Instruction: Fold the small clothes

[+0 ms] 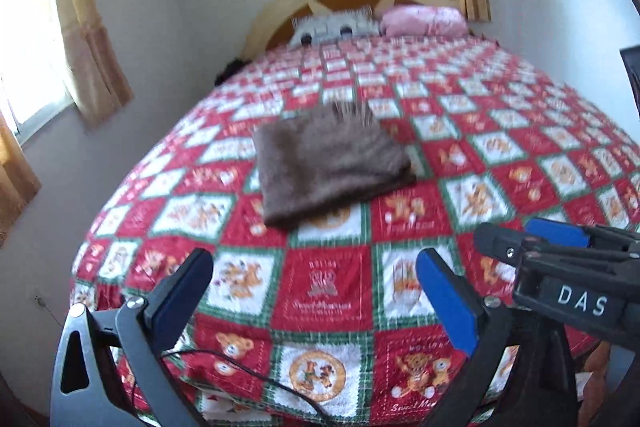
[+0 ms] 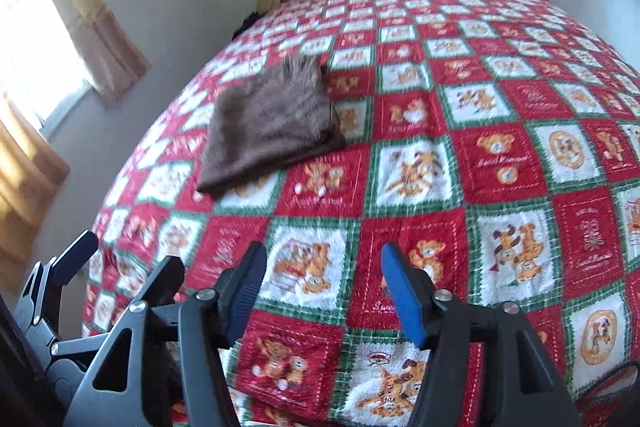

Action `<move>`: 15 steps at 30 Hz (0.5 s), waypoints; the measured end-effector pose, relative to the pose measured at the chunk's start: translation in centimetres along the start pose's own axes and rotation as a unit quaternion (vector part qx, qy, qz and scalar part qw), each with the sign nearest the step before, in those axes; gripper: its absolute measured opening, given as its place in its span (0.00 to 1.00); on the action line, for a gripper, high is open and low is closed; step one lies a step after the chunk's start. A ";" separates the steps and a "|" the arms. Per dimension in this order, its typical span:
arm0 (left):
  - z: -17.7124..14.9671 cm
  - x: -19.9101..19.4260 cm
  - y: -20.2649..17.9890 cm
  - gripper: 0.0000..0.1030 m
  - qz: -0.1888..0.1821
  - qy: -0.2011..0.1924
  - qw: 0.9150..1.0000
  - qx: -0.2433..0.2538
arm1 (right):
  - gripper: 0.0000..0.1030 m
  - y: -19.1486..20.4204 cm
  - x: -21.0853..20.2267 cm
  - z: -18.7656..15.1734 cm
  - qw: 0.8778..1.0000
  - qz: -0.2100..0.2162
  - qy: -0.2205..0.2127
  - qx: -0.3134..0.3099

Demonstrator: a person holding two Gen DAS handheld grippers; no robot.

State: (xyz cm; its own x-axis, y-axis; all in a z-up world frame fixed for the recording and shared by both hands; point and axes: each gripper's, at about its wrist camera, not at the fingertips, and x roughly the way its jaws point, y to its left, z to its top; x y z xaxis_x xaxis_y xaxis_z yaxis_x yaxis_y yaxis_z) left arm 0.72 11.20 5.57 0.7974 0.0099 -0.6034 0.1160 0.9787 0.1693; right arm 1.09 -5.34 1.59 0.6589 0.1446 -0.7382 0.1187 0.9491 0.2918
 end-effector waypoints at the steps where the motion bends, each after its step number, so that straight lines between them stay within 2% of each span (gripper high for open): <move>1: 0.2 -0.6 0.2 1.00 0.000 -0.009 1.000 -0.004 | 0.60 0.2 -0.9 0.2 1.000 -0.001 -0.014 -0.001; 8: 1.5 -4.4 1.5 1.00 -0.006 -0.066 0.996 -0.057 | 0.61 1.5 -6.9 0.7 0.989 -0.023 -0.139 -0.031; 11: 1.7 -5.7 1.9 1.00 0.004 -0.096 0.993 -0.072 | 0.72 2.0 -10.1 0.5 0.976 -0.035 -0.208 -0.046; 15: 1.9 -7.1 2.2 1.00 0.018 -0.125 0.989 -0.079 | 0.75 2.5 -13.8 0.2 0.955 -0.048 -0.285 -0.065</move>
State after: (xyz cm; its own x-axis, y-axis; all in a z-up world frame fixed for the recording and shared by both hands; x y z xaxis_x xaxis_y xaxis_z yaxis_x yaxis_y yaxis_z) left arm -3.52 12.93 11.71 0.9227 0.0143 -0.3852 0.0065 0.9986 0.0525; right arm -7.53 -5.01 12.65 0.9516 -0.0855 -0.2952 0.1299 0.9824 0.1344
